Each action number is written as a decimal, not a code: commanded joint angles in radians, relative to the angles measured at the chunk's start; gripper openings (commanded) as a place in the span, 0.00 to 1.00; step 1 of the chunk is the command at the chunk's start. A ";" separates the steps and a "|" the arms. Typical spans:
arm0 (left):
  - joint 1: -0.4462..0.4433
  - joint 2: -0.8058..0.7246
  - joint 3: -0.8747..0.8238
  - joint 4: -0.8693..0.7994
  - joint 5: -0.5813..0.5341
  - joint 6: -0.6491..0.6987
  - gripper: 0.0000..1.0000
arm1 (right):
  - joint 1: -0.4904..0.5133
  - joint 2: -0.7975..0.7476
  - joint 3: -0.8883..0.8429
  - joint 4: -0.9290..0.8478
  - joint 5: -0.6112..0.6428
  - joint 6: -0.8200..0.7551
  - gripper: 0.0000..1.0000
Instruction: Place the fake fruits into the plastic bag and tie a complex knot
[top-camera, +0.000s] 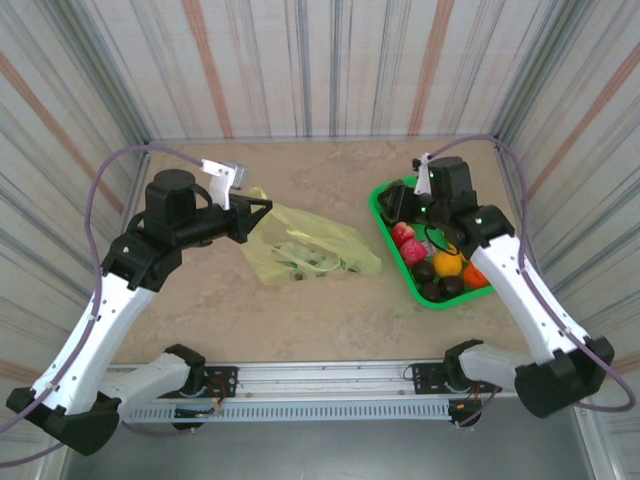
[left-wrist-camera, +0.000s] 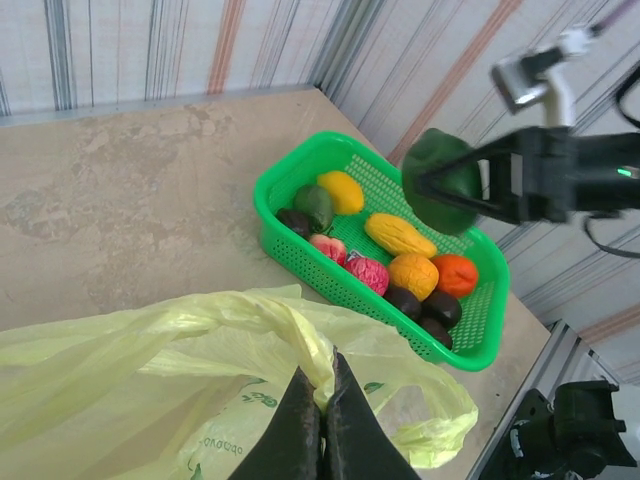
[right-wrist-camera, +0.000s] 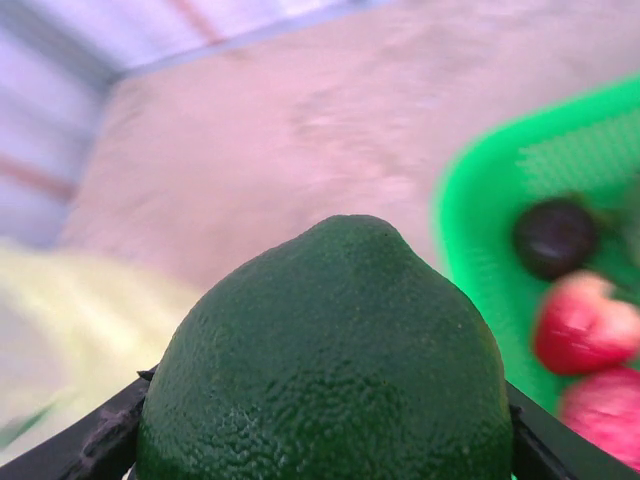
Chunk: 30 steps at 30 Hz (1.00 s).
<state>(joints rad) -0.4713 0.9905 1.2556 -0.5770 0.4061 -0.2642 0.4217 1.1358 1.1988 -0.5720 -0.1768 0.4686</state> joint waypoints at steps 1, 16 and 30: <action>-0.004 0.003 0.027 -0.013 -0.014 0.024 0.00 | 0.095 -0.107 0.002 0.057 -0.072 -0.090 0.63; -0.003 0.036 0.044 -0.015 -0.033 0.033 0.00 | 0.543 -0.181 -0.092 0.028 -0.131 -0.306 0.65; -0.003 -0.013 0.024 -0.008 0.028 0.069 0.00 | 0.663 0.254 0.020 0.260 0.315 -0.296 0.62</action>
<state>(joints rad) -0.4713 1.0149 1.2720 -0.5804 0.3954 -0.2295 1.1133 1.3487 1.1549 -0.4046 -0.0376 0.1673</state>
